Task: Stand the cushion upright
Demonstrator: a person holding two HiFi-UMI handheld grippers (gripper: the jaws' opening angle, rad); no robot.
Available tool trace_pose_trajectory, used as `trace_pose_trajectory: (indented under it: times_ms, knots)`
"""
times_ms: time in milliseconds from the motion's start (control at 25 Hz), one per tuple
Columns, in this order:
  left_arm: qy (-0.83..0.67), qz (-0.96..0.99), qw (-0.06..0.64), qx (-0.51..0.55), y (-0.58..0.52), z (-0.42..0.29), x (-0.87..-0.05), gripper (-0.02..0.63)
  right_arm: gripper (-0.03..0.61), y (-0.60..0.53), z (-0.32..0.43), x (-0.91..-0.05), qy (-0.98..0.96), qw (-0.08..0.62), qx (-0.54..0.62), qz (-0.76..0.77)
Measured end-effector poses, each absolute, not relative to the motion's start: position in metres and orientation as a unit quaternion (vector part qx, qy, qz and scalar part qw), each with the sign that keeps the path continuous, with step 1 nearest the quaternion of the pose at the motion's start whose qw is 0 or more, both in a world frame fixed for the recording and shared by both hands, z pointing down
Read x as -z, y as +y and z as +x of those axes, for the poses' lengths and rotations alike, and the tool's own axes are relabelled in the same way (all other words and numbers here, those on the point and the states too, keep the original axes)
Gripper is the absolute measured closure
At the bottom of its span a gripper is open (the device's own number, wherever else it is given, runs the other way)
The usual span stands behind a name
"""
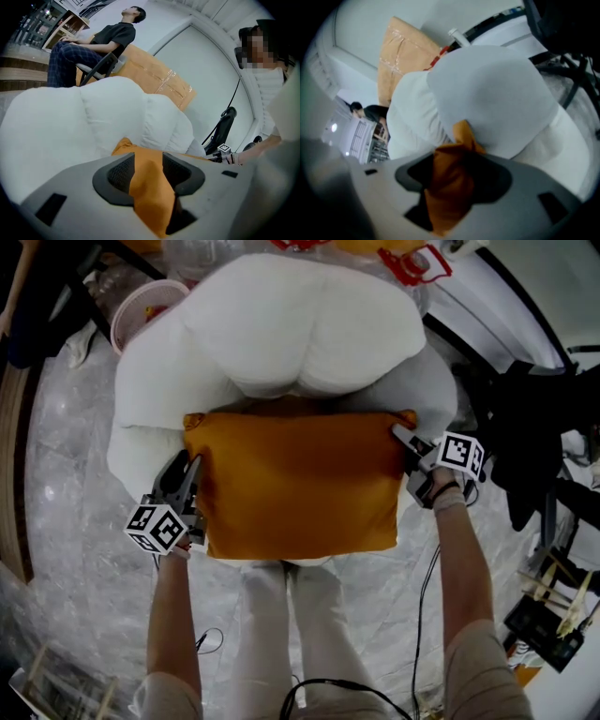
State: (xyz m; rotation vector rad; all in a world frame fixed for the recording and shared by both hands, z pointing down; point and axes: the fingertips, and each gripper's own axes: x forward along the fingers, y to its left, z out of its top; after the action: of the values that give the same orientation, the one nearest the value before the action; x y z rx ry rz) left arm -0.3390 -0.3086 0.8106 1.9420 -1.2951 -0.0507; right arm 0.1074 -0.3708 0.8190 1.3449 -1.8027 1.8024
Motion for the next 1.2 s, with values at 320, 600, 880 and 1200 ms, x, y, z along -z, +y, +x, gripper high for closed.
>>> trace_pose_trajectory:
  times_ms: [320,600,880,1200]
  knots:
    - [-0.464,0.829,0.312,-0.023,-0.306,-0.302,-0.773,0.426,0.458,-0.346,0.088,-0.787,-0.664,0.126,-0.576,0.460]
    - [-0.275,0.939,0.152,-0.137,-0.311,-0.210,-0.701,0.344,0.472,-0.325,0.060,-0.725,-0.719,0.065,-0.529,0.446]
    - [-0.179,0.951,0.064,-0.244,-0.283,-0.173,-0.707,0.328,0.477,-0.325,0.028,-0.677,-0.776,0.071,-0.459,0.427]
    - [-0.217,0.941,0.068,-0.250,-0.264,-0.185,-0.694,0.449,0.492,-0.315,0.005,-0.635,-0.790,0.023,-0.441,0.426]
